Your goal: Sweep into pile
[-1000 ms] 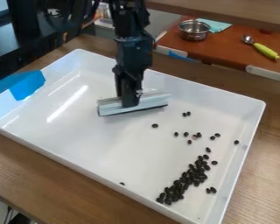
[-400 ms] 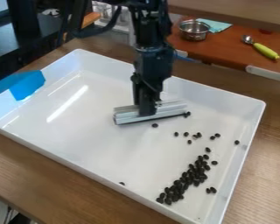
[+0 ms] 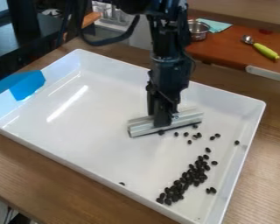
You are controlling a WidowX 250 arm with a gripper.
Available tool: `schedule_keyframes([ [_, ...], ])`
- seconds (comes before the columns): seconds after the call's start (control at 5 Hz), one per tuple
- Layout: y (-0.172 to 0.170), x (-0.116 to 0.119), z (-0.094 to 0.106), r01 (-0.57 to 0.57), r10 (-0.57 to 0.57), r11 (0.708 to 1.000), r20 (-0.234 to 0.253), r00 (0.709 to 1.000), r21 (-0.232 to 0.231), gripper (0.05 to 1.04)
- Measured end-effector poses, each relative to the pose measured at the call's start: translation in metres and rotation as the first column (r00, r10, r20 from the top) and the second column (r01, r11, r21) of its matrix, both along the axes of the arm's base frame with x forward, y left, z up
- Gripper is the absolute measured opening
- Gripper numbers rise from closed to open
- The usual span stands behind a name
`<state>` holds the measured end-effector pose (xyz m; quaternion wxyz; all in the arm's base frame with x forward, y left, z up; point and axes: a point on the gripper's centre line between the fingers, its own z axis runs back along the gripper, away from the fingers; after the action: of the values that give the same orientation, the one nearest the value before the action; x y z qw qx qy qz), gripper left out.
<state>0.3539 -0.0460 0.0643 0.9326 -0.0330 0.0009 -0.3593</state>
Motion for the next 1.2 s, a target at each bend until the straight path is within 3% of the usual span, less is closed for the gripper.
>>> schedule_keyframes([
  [0.6, -0.031, -0.010, -0.001, 0.040, -0.040, 0.999, -0.009, 0.999, 0.002, 0.342],
  [0.8, -0.053, -0.025, -0.001, 0.079, -0.079, 0.997, -0.038, 0.996, -0.015, 0.342],
  [1.2, -0.063, -0.041, -0.001, 0.047, -0.054, 0.997, -0.123, 0.991, -0.061, 0.342],
])
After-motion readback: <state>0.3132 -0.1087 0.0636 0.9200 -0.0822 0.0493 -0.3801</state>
